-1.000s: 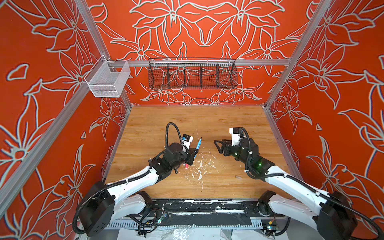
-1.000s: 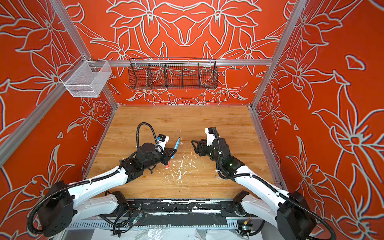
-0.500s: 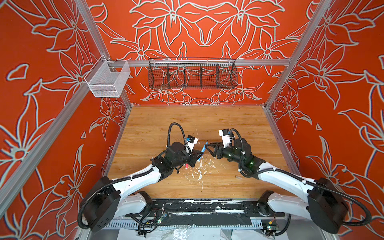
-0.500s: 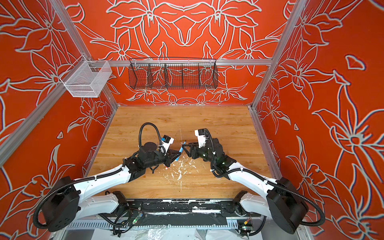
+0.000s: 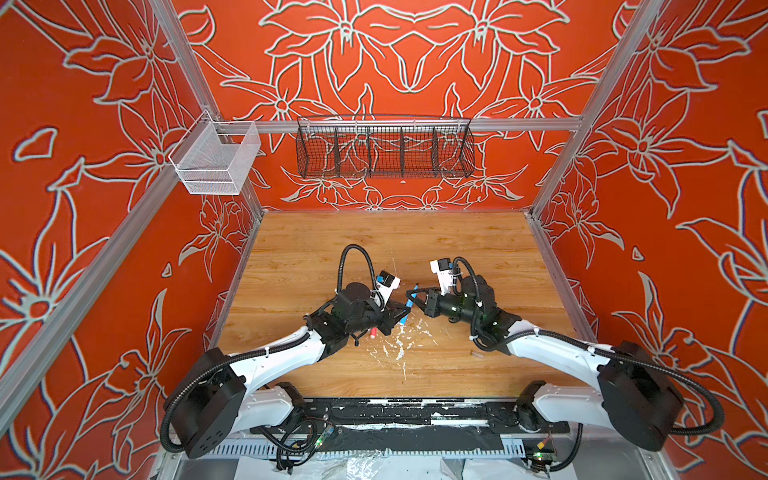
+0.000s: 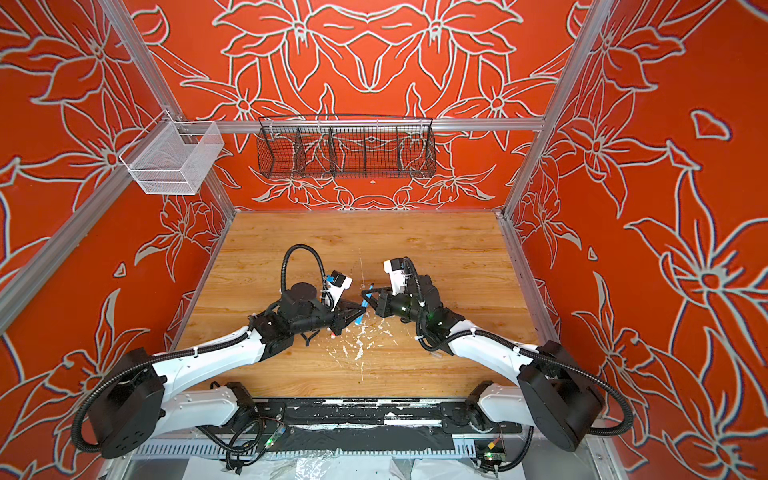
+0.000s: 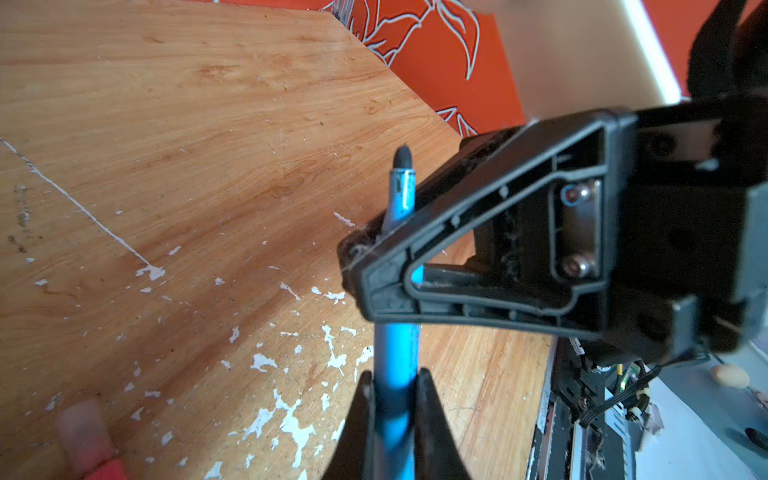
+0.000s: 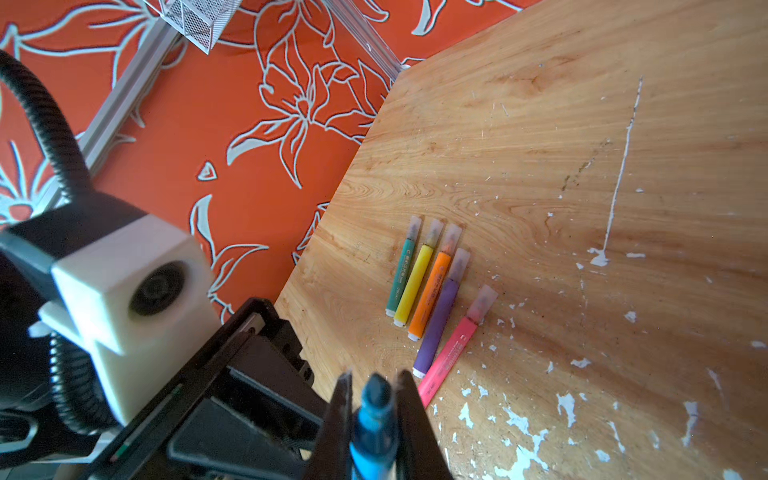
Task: Insert the pens into the pen caps
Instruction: 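Move the open right gripper to the blue marker tip while left holds it, then withdraw the right gripper from the blue marker tip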
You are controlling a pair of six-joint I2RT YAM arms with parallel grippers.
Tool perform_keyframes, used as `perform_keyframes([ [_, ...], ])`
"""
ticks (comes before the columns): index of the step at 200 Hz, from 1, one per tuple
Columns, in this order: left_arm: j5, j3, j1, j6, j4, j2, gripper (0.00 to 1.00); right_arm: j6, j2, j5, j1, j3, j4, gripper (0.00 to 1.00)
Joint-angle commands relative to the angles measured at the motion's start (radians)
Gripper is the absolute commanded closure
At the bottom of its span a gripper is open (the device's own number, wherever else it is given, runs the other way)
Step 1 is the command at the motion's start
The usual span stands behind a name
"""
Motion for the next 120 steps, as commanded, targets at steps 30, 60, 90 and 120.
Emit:
perform_keyframes([
  [30, 0.005, 0.028, -0.004, 0.010, 0.018, -0.003, 0.76, 0.069, 0.007, -0.014, 0.009, -0.017, 0.104, 1.00],
  [60, 0.007, 0.018, -0.005, 0.004, 0.042, 0.000, 0.67, 0.068, 0.007, -0.009, 0.014, -0.025, 0.119, 1.00],
  [90, 0.010, 0.019, -0.004, 0.000, 0.051, 0.012, 0.64, 0.095, 0.024, -0.033, 0.017, -0.037, 0.175, 1.00],
  [120, 0.021, 0.029, -0.004, 0.004, 0.052, 0.034, 0.62, 0.171, 0.074, -0.069, 0.018, -0.090, 0.381, 1.00],
])
